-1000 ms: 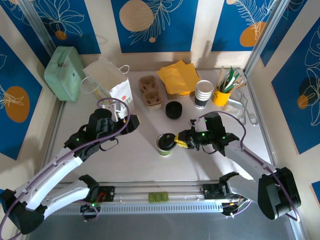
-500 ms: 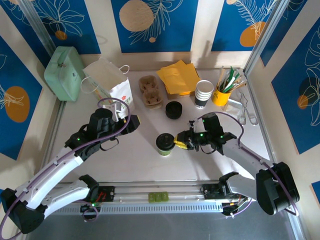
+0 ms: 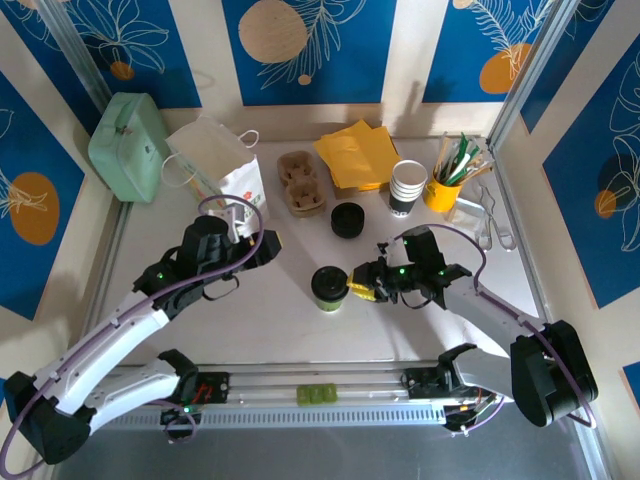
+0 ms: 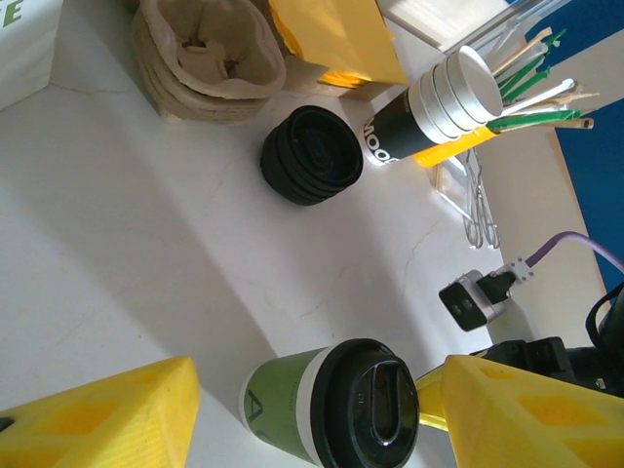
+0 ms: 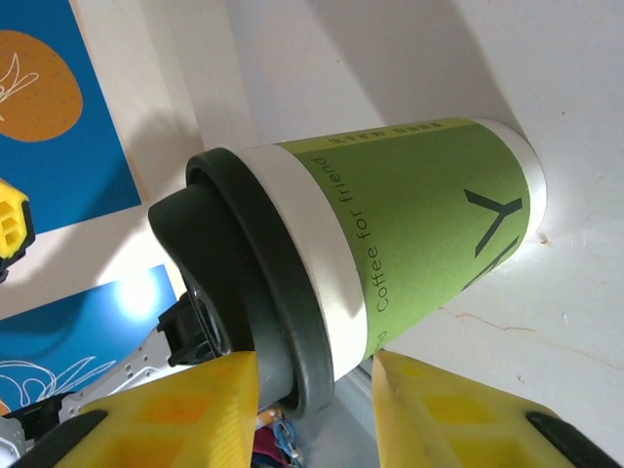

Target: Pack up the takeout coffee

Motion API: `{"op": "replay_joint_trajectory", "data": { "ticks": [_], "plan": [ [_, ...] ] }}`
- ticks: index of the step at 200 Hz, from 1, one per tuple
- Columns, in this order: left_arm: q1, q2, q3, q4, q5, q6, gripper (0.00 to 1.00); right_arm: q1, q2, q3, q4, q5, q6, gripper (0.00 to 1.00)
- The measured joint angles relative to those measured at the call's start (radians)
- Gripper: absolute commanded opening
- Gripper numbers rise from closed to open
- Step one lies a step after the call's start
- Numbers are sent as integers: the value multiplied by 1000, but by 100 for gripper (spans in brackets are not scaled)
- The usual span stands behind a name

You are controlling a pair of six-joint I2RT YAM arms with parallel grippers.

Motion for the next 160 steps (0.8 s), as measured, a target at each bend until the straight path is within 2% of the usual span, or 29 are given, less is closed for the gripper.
{"op": "replay_joint_trajectory", "data": {
  "ticks": [78, 117, 143, 160],
  "plan": [
    [0, 72, 0, 4, 68, 20, 68, 4, -25, 44, -57, 21, -38, 41],
    [0, 138, 20, 3, 156, 96, 71, 4, -76, 60, -87, 46, -76, 50],
    [0, 160, 45, -1, 211, 167, 78, 4, -127, 60, -113, 87, -98, 62],
    [0, 166, 47, -1, 246, 204, 83, 4, -156, 60, -127, 117, -110, 63]
  ]
}}
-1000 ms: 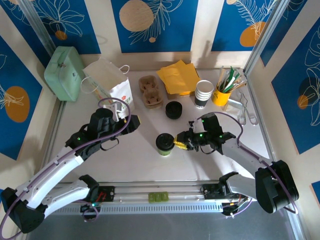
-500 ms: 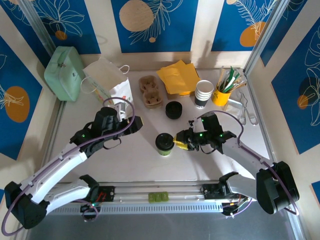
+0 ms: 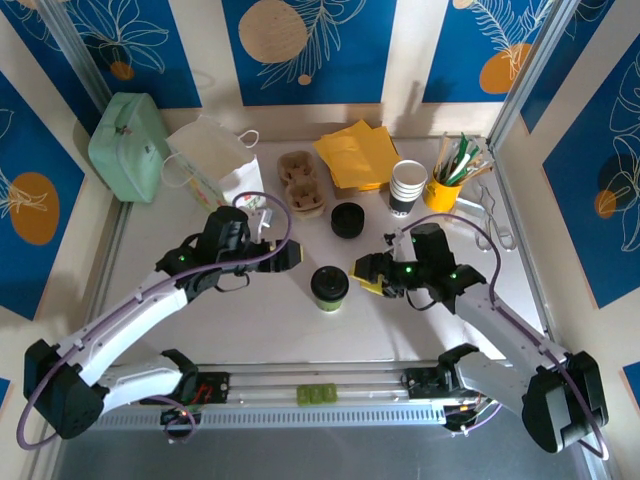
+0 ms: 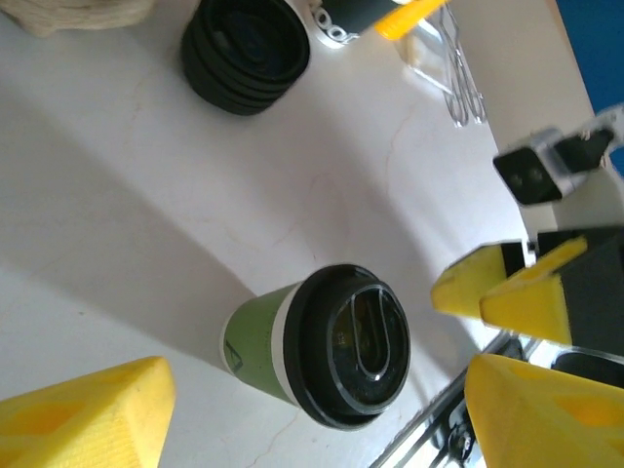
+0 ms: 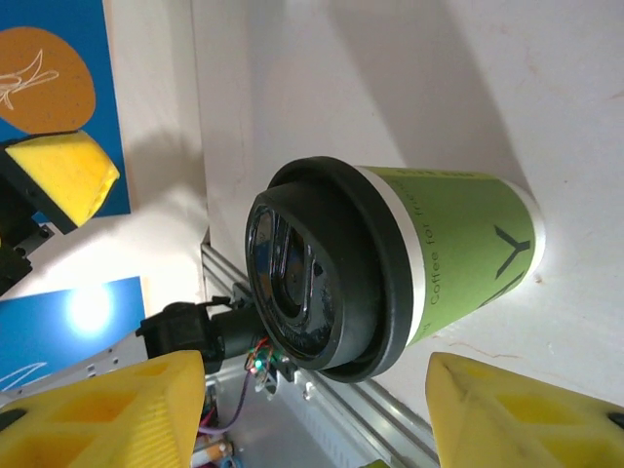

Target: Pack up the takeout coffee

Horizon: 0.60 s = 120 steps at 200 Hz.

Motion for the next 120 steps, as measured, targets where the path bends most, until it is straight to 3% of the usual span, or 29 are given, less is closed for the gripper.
{"op": "replay_joint_trajectory", "data": {
  "ticks": [52, 120],
  "plan": [
    [0, 61, 0, 8, 102, 95, 87, 21, -16, 0, -6, 51, -4, 63],
    [-3, 217, -35, 154, 231, 56, 86, 99, 38, 0, 15, 114, -11, 62]
  ]
}}
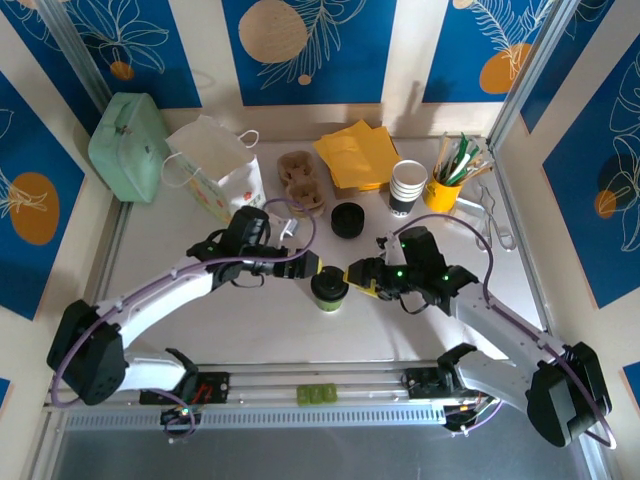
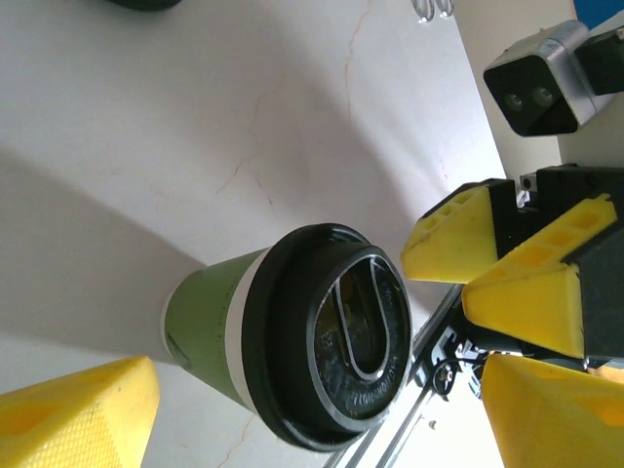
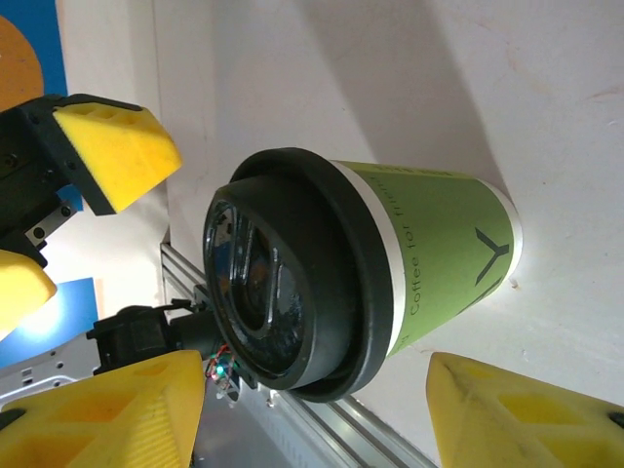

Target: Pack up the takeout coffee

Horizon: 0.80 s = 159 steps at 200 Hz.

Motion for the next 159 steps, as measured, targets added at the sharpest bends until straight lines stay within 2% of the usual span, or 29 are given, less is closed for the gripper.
{"op": "replay_joint_trajectory", "data": {
  "ticks": [66, 103, 143, 159],
  "plan": [
    [-6, 66, -26, 68, 59, -14, 82, 16, 8, 0, 5, 35, -8, 62],
    [-6, 92, -26, 74, 78, -5, 75, 22, 8, -1, 5, 41, -16, 62],
    [-6, 107, -31, 75, 86, 2, 72, 26, 17, -1, 7, 45, -16, 62],
    [-6, 115, -31, 76, 89, 2, 67, 31, 19, -1, 9, 51, -16, 61]
  ]
}}
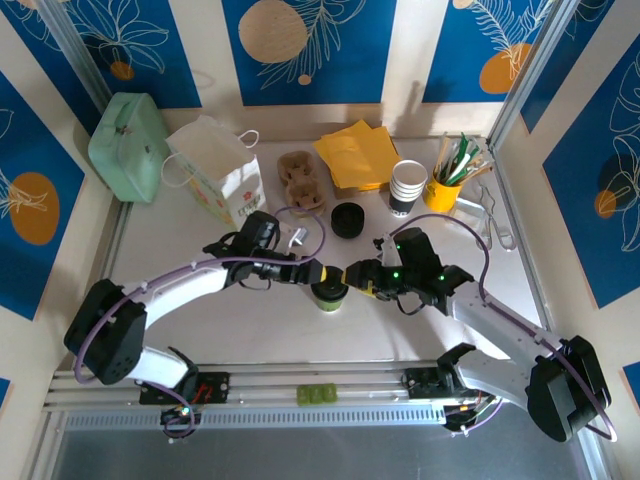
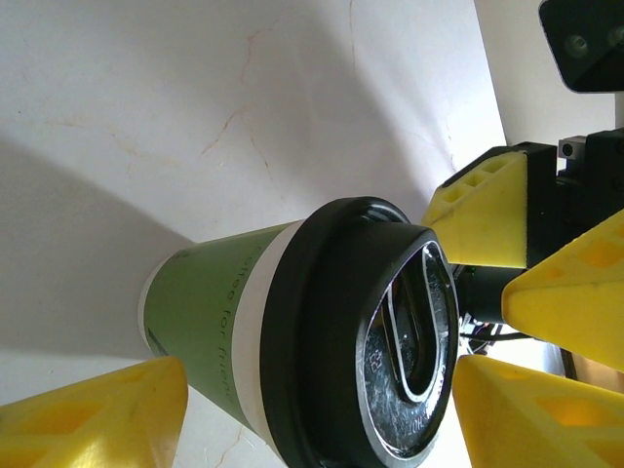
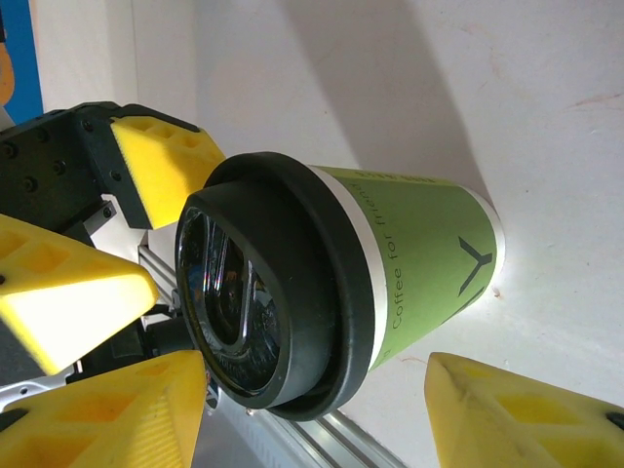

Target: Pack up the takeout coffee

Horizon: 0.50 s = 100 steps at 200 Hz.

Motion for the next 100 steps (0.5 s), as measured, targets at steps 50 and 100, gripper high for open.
{"op": "replay_joint_trajectory", "data": {
  "ticks": [50, 100],
  "plan": [
    [0, 38, -2, 2, 7, 3, 64, 15, 21, 0, 4, 12, -7, 61],
    [0, 38, -2, -2, 6, 11, 64, 22, 54, 0, 4, 16, -10, 60]
  ]
}}
